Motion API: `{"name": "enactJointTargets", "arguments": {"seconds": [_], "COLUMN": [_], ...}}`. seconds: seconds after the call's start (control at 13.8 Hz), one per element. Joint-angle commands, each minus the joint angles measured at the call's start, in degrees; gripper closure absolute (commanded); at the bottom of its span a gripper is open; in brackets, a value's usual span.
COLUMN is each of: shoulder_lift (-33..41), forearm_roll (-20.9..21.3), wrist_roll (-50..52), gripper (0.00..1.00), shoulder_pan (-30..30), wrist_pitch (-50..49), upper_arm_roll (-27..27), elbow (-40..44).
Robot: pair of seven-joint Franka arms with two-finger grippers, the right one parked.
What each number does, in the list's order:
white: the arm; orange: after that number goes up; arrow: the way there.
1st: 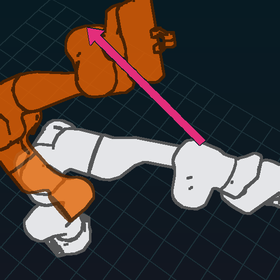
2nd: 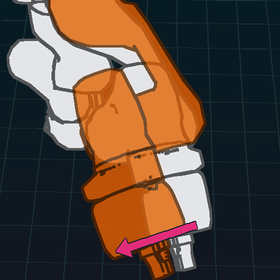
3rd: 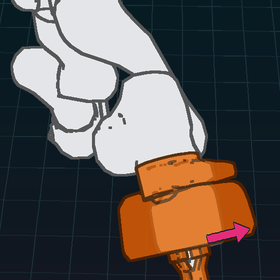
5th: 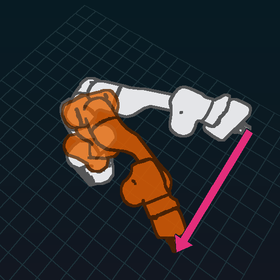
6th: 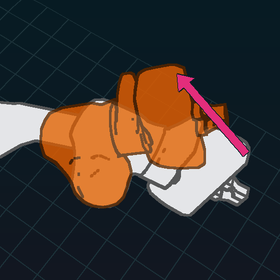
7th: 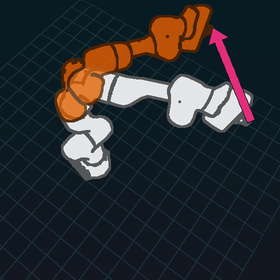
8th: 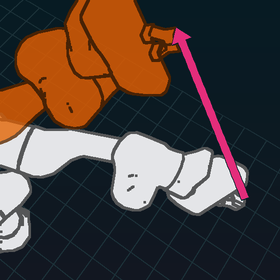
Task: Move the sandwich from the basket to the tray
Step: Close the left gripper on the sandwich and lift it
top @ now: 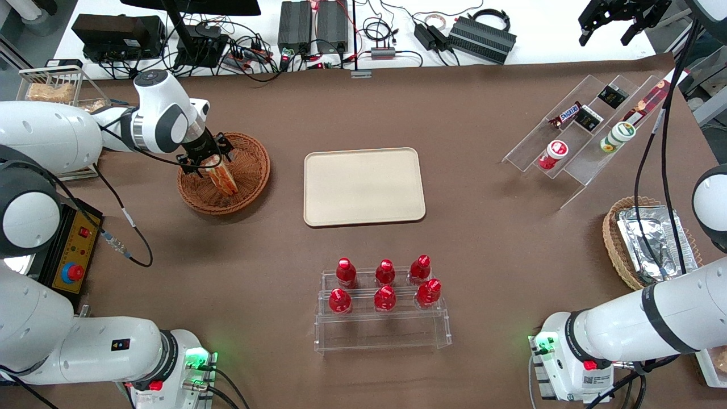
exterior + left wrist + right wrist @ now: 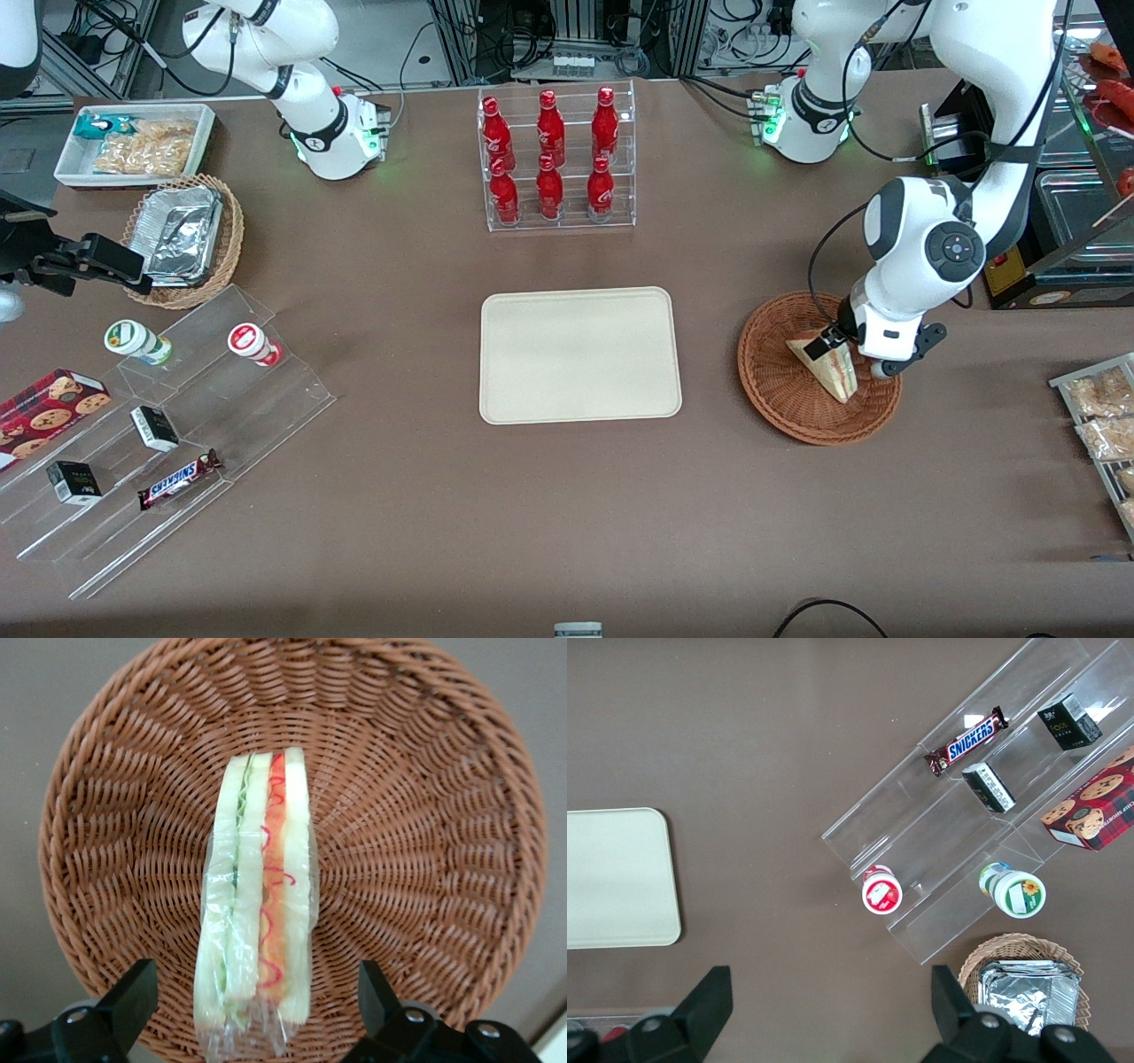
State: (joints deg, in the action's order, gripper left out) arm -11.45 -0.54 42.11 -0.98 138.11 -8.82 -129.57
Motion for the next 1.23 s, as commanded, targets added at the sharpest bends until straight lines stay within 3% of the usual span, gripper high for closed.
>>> {"name": "enactJointTargets", "arguments": {"seconds": [0.0,0.07,0.15,0.22,0.29,0.51,0.8,1.16], "shoulder_lift": [-1.30,-1.82,-2.09,-2.35,-2.18,-1.22,1.33,-0.24], "forearm_roll": [-0.43,-0.43,-0.43,-0.43,-0.43,0.27,0.18,0.18], "wrist_roll": [1.13,1.66,1.75,1.75,1.40,-2.18,-18.69,-20.40], "gripper": [0.01,0.08,0.24,0.58,0.84,0.91,0.92,0.95], "shoulder_pan": [-0.17,-0.17,-0.25,-0.25,-0.25,-0.25,0.27,5.35], "wrist_pitch": [2.15,2.25,2.25,1.90,1.37,-1.00,-7.49,-22.34], "upper_arm_roll": [0.12,0.12,0.12,0.12,0.12,0.30,0.21,-1.64], "elbow": [-0.24,-0.15,-0.24,-0.24,-0.07,1.59,5.63,17.67]}}
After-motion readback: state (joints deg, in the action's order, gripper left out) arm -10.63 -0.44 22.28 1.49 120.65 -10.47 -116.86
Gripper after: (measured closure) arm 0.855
